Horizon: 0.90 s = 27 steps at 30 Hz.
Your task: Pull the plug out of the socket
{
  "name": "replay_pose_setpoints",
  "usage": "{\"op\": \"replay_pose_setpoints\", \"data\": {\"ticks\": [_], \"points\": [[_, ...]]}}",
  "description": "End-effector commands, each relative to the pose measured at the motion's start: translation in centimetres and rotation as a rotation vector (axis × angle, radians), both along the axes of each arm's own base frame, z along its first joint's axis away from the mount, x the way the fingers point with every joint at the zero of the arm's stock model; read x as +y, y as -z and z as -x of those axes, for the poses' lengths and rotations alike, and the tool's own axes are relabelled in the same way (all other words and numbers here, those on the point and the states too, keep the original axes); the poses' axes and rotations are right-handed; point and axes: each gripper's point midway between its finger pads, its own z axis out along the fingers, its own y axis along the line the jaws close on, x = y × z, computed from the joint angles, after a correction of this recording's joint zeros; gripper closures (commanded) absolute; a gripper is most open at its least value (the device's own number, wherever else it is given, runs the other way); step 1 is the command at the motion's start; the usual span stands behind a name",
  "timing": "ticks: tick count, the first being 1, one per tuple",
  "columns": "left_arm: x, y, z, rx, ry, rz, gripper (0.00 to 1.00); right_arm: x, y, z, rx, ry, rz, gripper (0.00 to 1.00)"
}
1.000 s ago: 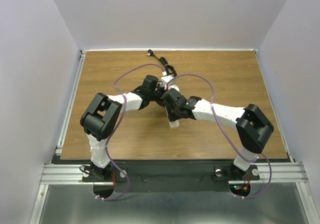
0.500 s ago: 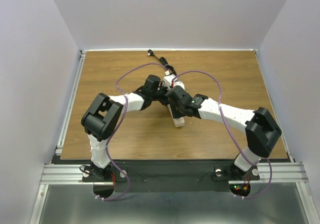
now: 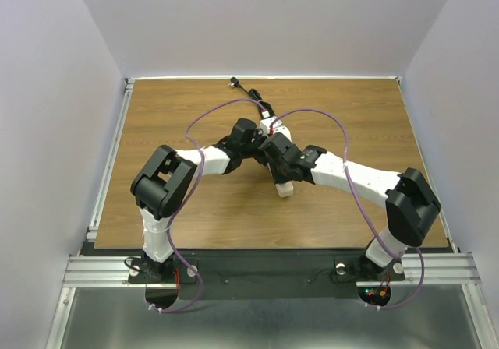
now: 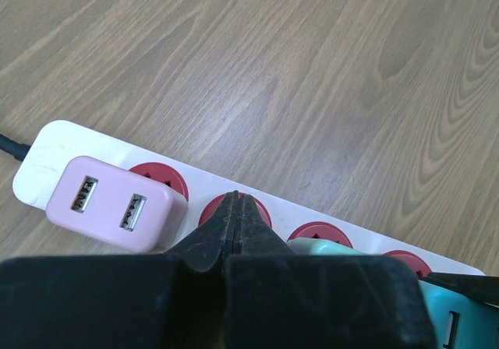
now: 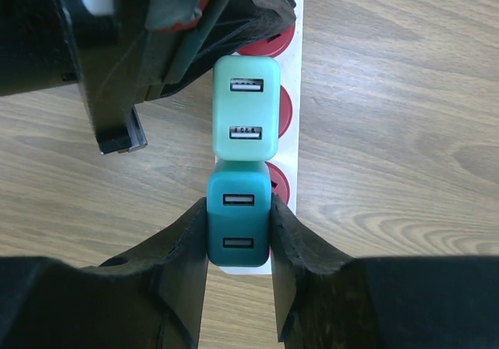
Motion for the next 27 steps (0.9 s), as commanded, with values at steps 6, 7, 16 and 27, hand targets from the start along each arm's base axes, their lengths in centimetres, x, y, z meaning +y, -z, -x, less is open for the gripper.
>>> {"op": "replay_pose_setpoints", "data": {"ticks": [6, 7, 16, 27], "points": [[3.7, 11.5, 7.3, 0.277, 0.012, -0.304, 1.0, 2.6, -11.9, -3.3, -0.295, 0.018, -0.247, 0.99], [3.7, 11.6, 7.5, 0.279, 0.014, -0.309, 1.0, 2.6, -12.1, -3.3, -0.298, 0.014, -0.248, 1.0], [3.9, 12.9, 9.0, 0.295, 0.023, -0.338, 1.0, 2.1, -13.9, -3.1, -0.326, 0.032, -0.28, 0.99], [3.7, 13.0, 8.8, 0.293, 0.02, -0.341, 1.0, 0.8, -15.8, -2.7, -0.372, 0.061, -0.303, 1.0]]}}
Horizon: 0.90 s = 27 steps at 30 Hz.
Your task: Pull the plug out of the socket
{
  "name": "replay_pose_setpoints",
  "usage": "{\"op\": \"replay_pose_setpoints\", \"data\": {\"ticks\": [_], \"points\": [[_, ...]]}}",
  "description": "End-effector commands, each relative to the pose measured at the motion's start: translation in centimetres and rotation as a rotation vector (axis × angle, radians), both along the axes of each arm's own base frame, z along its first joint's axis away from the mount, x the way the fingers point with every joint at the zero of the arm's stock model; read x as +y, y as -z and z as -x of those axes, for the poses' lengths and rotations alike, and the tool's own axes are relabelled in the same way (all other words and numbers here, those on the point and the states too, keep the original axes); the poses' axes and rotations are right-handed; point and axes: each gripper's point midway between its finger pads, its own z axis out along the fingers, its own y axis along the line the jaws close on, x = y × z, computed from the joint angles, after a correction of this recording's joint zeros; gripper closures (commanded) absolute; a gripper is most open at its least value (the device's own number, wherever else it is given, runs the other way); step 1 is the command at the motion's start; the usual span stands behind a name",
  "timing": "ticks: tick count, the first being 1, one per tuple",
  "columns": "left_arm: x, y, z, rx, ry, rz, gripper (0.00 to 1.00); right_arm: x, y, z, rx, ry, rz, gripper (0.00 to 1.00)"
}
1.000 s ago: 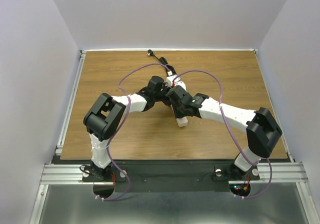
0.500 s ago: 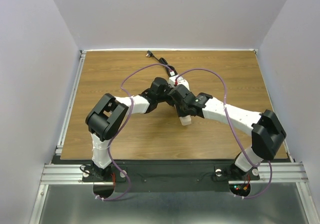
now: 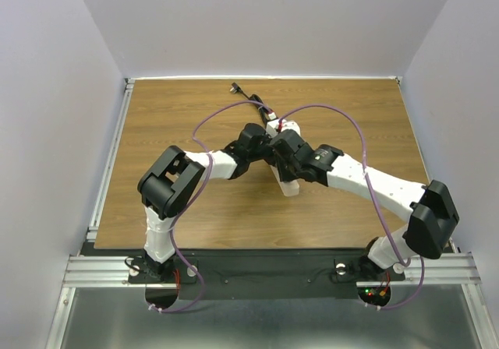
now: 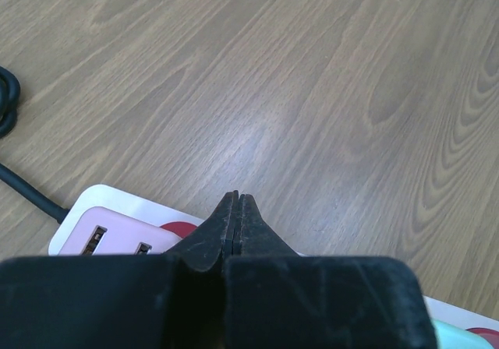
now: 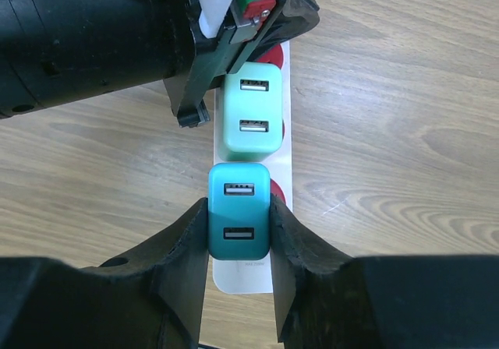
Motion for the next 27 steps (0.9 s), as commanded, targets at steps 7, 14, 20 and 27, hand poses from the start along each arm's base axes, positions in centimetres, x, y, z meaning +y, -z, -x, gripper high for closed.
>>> {"op": "replay_pose_setpoints", "data": {"ticks": [7, 14, 20, 27], "points": [[6.8, 13.7, 9.3, 0.384, 0.04, -0.396, 1.0, 1.6, -9.4, -3.1, -0.274, 0.069, -0.236, 0.99], [6.8, 13.7, 9.3, 0.383, 0.038, -0.397, 1.0, 0.7, -13.1, -3.4, -0.358, 0.097, -0.268, 0.99], [6.6, 13.7, 9.3, 0.381, 0.037, -0.396, 1.0, -0.2, -14.1, -3.2, -0.386, 0.13, -0.286, 1.0], [6.8, 13.8, 9.3, 0.385, 0.032, -0.403, 1.0, -1.4, -16.0, -3.0, -0.432, 0.172, -0.318, 1.0]]}}
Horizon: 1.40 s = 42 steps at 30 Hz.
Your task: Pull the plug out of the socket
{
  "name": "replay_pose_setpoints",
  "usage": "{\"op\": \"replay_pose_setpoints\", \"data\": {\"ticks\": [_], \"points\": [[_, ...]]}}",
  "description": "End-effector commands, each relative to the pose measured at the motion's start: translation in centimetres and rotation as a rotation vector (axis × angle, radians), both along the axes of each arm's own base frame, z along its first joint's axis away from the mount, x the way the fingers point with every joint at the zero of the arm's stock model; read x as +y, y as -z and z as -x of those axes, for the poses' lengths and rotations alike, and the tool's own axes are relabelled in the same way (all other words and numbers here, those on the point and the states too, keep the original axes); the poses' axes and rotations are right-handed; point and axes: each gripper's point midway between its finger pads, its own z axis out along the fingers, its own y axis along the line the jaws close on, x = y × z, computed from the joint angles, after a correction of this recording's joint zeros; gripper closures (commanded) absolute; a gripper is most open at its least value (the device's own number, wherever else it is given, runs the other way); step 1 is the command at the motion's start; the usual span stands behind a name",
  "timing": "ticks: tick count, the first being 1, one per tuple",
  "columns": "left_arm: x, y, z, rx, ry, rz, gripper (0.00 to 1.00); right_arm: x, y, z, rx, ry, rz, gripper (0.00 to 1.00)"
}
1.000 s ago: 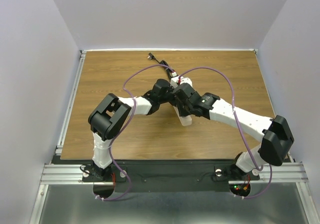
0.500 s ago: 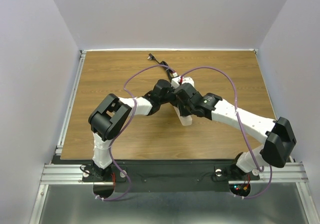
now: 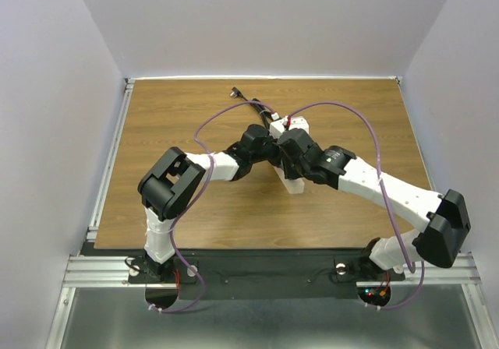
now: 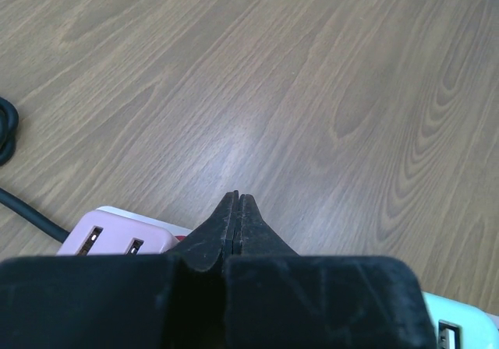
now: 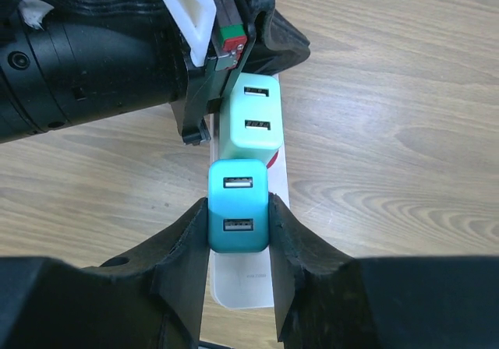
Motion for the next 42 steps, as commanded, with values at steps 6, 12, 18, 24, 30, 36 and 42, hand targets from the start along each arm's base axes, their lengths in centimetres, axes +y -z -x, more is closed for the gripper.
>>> {"op": "replay_pose_setpoints", "data": {"ticks": [6, 12, 18, 24, 30, 36, 42], "points": [[8.1, 14.7, 8.3, 0.362, 0.025, -0.451, 1.0, -1.2, -14.3, -3.1, -0.405, 0.174, -0.292, 0.99], [8.0, 14.6, 8.2, 0.357, 0.024, -0.452, 1.0, -2.4, -14.9, -3.0, -0.429, 0.24, -0.315, 0.99], [8.0, 14.6, 8.3, 0.355, 0.024, -0.454, 1.0, -3.1, -15.6, -3.1, -0.45, 0.288, -0.334, 1.0], [7.0, 11.0, 6.6, 0.301, -0.011, -0.393, 1.0, -2.2, -13.5, -2.8, -0.393, 0.25, -0.326, 1.0], [5.7, 4.1, 1.9, 0.196, -0.081, -0.298, 1.0, -2.4, -5.8, -1.0, -0.244, 0.233, -0.265, 1.0], [5.9, 2.1, 0.1, 0.181, -0.099, -0.263, 1.0, -2.4, -0.1, 0.4, -0.135, 0.219, -0.224, 1.0], [6.6, -0.2, -0.6, 0.204, -0.151, -0.181, 1.0, -1.8, 2.5, 0.4, -0.119, 0.178, -0.202, 1.0]]}}
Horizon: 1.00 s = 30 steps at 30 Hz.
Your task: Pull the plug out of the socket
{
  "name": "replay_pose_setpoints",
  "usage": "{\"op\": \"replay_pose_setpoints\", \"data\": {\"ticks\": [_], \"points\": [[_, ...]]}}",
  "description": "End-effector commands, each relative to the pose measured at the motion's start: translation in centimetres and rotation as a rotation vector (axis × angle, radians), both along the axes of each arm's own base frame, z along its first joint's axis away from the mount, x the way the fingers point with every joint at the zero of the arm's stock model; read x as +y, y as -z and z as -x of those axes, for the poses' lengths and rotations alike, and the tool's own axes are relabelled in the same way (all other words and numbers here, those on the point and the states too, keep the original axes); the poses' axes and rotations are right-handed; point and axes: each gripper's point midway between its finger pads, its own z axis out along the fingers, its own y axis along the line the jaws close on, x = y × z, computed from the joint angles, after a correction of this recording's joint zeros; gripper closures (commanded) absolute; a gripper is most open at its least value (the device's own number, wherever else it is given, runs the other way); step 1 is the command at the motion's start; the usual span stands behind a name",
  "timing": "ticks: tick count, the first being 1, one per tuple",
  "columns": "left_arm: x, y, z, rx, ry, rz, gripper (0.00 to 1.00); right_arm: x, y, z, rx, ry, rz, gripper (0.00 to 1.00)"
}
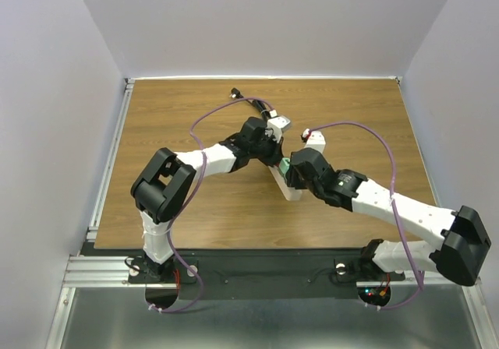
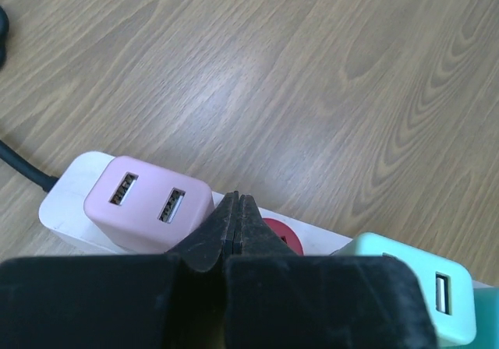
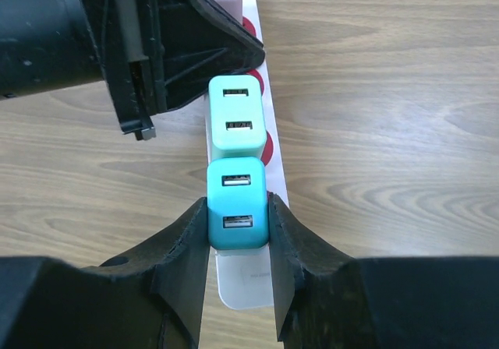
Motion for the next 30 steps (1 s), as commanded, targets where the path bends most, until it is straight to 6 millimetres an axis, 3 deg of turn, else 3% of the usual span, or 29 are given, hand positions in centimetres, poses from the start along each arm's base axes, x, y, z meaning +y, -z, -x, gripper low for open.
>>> {"op": "replay_pose_setpoints", "data": {"ticks": [1, 7, 13, 19, 25, 30], "points": [[4.5, -0.2, -1.7, 0.039, -0.134, -0.058, 1.0, -0.4, 1.1, -1.2, -0.036, 0.03, 0.037, 0.99], [4.6, -4.2, -2.1, 0.024, -0.152, 0.039, 1.0, 0.5, 5.1, -1.3, 0.028, -0.021, 0.103, 1.0], [4.2, -5.9, -0.6, 0.044, -0.114, 0.111, 1.0, 1.5, 7.8, -1.8, 0.076, -0.039, 0.141, 1.0], [3.5, -7.0, 2.4, 0.105, -0.044, 0.195, 1.0, 3.4, 6.9, -2.1, 0.083, -0.072, 0.083, 1.0], [4.5, -4.8, 5.2, 0.166, -0.066, 0.216, 1.0, 5.2, 5.9, -2.2, 0.097, -0.102, 0.017, 0.99], [2.1, -3.7, 7.3, 0.2, -0.007, 0.21, 1.0, 5.8, 5.8, -2.3, 0.108, -0.114, 0.004, 1.0]]}}
